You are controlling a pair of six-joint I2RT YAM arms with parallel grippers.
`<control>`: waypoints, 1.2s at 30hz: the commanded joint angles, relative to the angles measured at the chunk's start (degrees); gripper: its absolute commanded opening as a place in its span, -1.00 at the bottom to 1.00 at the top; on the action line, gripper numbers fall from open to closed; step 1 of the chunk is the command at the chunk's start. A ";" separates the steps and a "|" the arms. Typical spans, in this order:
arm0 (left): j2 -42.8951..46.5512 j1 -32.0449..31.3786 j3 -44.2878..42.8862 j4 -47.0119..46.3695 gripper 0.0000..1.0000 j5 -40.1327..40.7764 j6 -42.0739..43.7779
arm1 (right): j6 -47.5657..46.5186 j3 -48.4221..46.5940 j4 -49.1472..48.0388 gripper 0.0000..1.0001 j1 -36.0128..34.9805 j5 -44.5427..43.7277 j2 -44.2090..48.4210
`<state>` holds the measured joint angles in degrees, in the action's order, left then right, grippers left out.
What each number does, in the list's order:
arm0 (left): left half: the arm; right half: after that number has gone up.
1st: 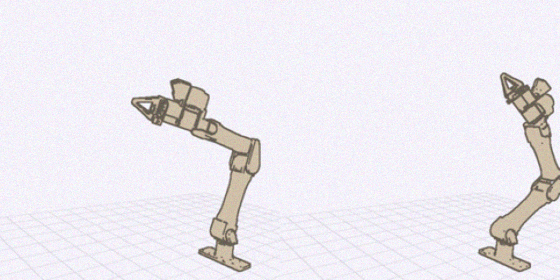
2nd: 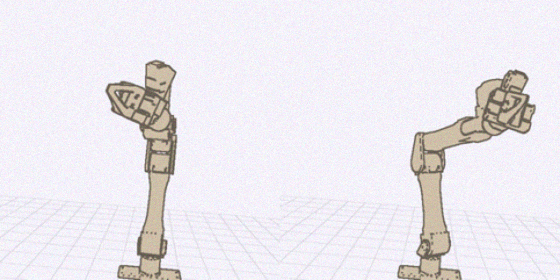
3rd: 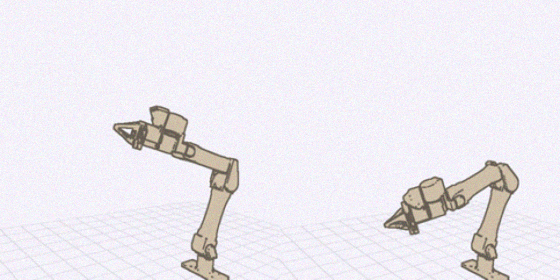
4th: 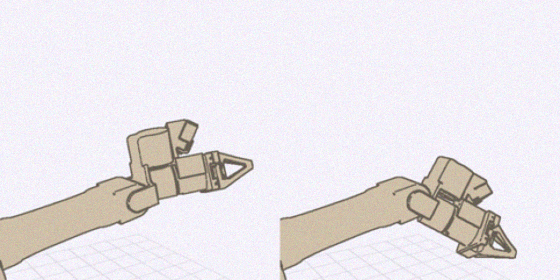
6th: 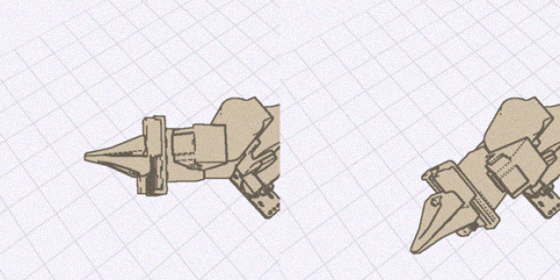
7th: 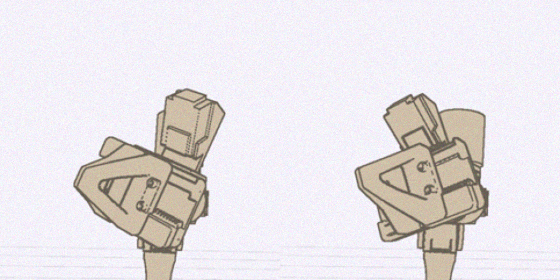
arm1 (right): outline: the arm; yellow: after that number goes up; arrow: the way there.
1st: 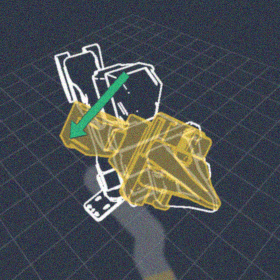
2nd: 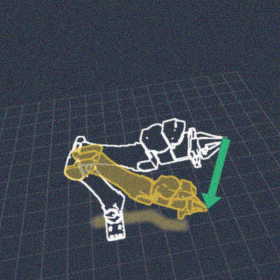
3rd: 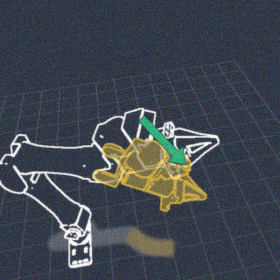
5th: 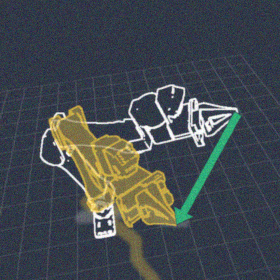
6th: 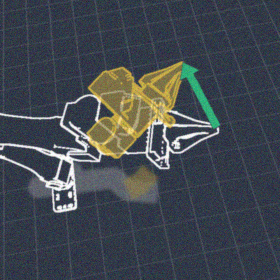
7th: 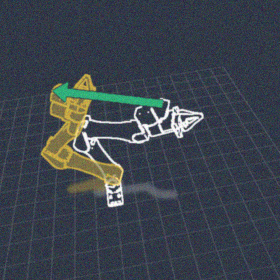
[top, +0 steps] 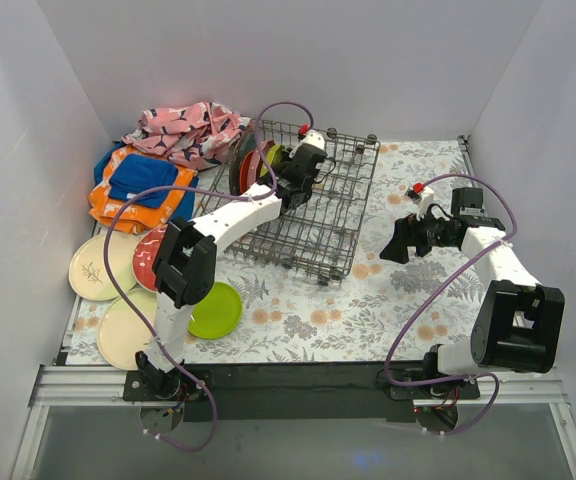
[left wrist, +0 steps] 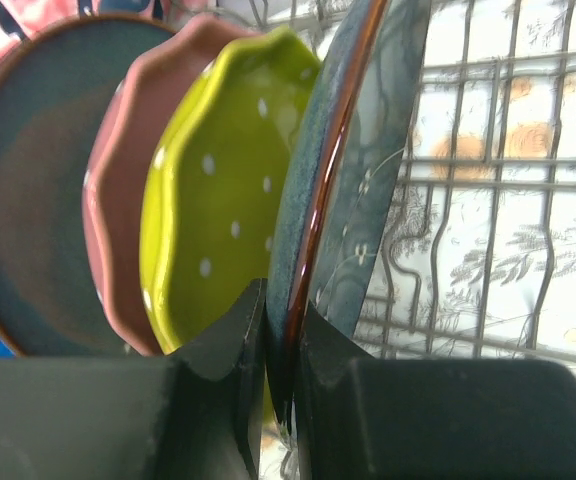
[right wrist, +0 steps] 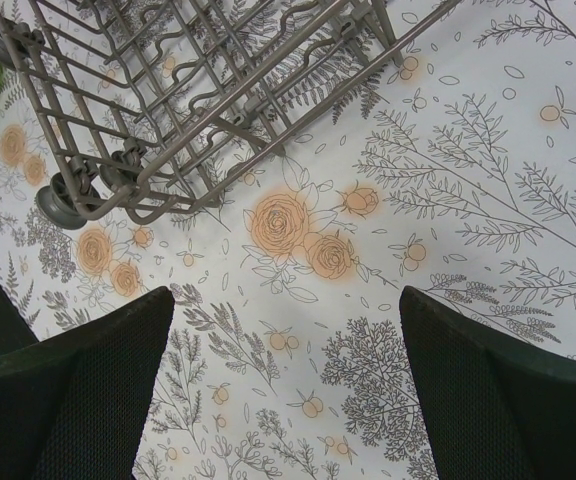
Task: Load the plates into the dish rack
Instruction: Insert the plate into the dish rack
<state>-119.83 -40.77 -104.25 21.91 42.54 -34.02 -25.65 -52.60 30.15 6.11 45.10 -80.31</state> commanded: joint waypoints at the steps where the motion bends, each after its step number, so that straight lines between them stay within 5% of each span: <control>1: 6.01 -0.01 -0.87 -3.90 -1.00 2.11 -3.16 | -0.01 0.22 -1.06 0.97 0.22 0.60 0.07; 23: 6.98 -0.01 0.01 3.23 -1.00 1.31 -11.59 | 0.07 0.48 -1.15 0.97 0.39 0.95 -0.02; 36: 8.29 -0.01 -2.80 4.81 -0.37 2.02 -11.68 | 0.16 0.30 -1.15 0.97 0.39 1.21 0.16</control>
<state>-118.10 -40.77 -104.09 27.20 42.76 -45.12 -25.65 -52.60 29.91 6.33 45.15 -80.34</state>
